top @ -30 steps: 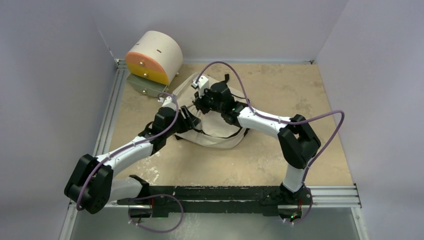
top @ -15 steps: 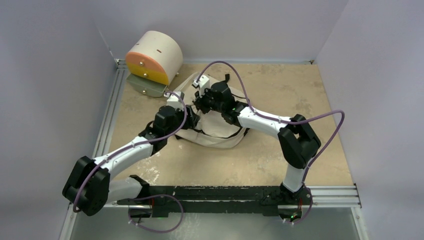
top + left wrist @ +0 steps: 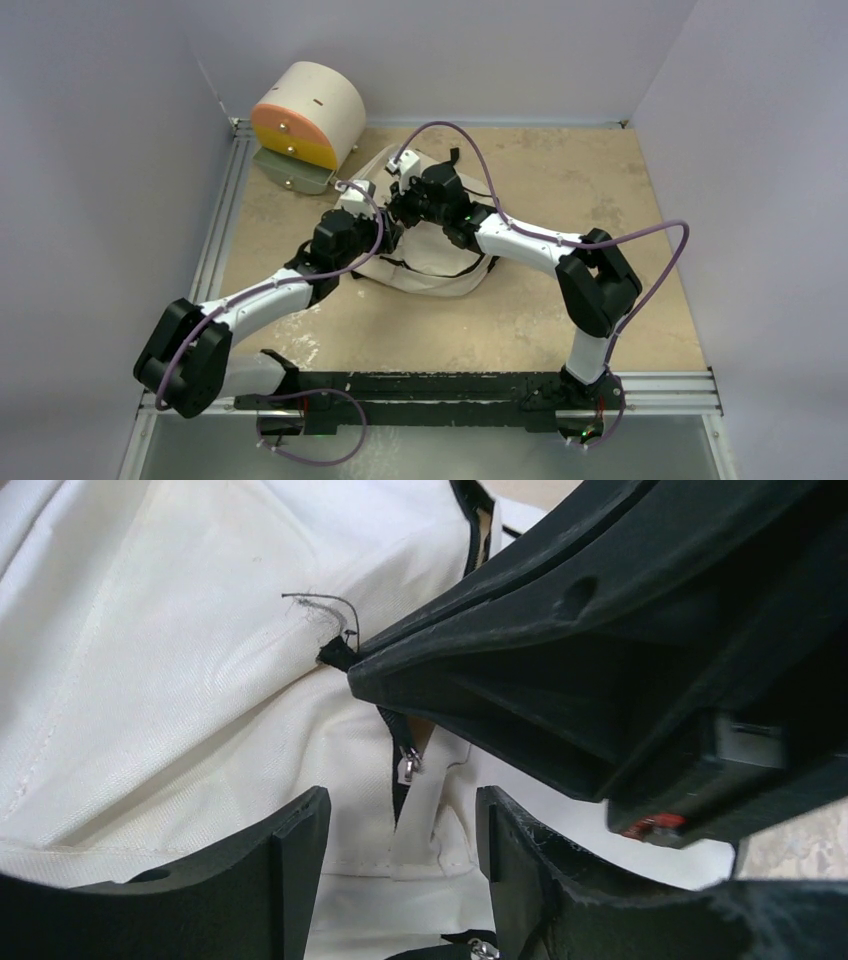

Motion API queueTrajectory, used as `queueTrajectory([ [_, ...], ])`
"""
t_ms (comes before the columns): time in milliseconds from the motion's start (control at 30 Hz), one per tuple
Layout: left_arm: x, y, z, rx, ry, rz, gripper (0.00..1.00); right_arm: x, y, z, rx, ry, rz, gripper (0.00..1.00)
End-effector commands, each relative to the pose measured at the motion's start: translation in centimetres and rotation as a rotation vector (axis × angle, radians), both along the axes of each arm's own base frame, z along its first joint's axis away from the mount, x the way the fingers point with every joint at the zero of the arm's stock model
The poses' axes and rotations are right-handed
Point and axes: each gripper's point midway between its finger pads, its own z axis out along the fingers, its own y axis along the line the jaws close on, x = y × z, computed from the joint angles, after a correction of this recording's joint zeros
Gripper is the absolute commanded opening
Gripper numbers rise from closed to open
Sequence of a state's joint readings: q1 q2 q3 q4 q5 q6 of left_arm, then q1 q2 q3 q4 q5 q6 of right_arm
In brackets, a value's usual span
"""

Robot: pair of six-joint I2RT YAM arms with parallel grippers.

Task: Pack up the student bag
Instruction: Zip the student bag at the center of the board.

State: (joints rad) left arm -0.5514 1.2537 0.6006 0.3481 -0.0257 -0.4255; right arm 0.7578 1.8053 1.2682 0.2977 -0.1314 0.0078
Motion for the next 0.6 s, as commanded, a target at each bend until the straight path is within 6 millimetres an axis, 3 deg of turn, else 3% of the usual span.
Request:
queueTrajectory([
  [0, 1.1, -0.9, 1.4, -0.004, -0.075, -0.024, 0.54, 1.0, 0.6, 3.7, 0.087, -0.050, -0.010, 0.00],
  [267, 1.4, -1.3, 0.3, 0.002, -0.059, -0.035, 0.43, 1.0, 0.5, 3.4, 0.087, -0.038, -0.013, 0.00],
  [500, 0.6, -1.9, -0.3, -0.006, -0.031, -0.084, 0.10, 1.5, 0.3, 3.1, 0.092, -0.020, -0.054, 0.00],
  [567, 0.2, -1.8, -0.7, -0.008, -0.016, -0.087, 0.05, 2.3, -0.3, 2.9, 0.090, -0.012, -0.104, 0.00],
])
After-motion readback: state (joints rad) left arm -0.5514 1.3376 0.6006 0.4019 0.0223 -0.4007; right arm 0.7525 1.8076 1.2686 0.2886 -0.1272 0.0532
